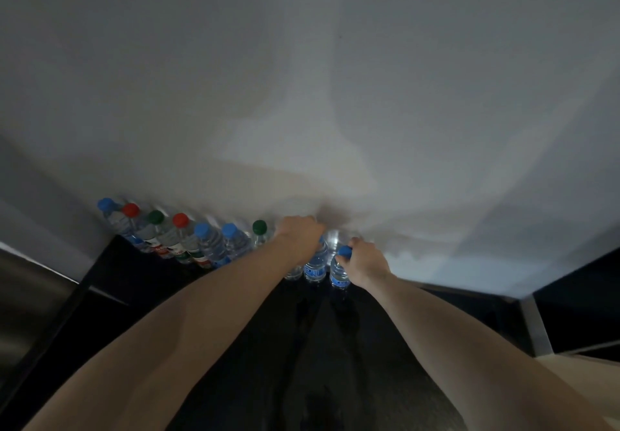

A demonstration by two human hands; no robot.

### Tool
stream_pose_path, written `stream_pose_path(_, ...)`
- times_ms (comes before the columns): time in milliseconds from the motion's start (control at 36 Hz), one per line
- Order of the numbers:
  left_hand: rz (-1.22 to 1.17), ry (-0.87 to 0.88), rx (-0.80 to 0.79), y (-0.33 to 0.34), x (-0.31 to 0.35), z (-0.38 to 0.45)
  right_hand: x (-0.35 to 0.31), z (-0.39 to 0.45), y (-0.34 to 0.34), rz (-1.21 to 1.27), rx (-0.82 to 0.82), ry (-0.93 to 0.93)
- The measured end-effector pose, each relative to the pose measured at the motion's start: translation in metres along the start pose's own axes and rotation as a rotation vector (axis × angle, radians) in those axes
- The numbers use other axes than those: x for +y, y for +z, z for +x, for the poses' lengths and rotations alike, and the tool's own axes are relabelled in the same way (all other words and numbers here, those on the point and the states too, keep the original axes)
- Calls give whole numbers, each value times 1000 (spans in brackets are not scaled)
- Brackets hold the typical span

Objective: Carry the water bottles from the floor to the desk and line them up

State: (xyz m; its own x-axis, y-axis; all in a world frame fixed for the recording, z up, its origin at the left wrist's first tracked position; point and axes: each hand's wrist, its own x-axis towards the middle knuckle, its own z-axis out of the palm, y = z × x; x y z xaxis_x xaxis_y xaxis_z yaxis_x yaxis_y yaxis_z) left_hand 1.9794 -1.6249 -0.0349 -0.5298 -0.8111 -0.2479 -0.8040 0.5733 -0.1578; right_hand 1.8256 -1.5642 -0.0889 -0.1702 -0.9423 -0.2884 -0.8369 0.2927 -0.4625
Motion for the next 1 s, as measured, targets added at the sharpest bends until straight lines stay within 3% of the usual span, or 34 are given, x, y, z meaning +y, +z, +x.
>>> stream_pose_path(278,-51,-15,48,2,-3,-13,-1,1,2,-120,-16,-61)
stream_pose_path(833,-86,-12,50,-5,-5,-40,-12,-5,-9,-44,-77,35)
stream_pose_path(1000,-275,-74,109,-14,-7,-70,-12,-43,-35,-3,11,-71)
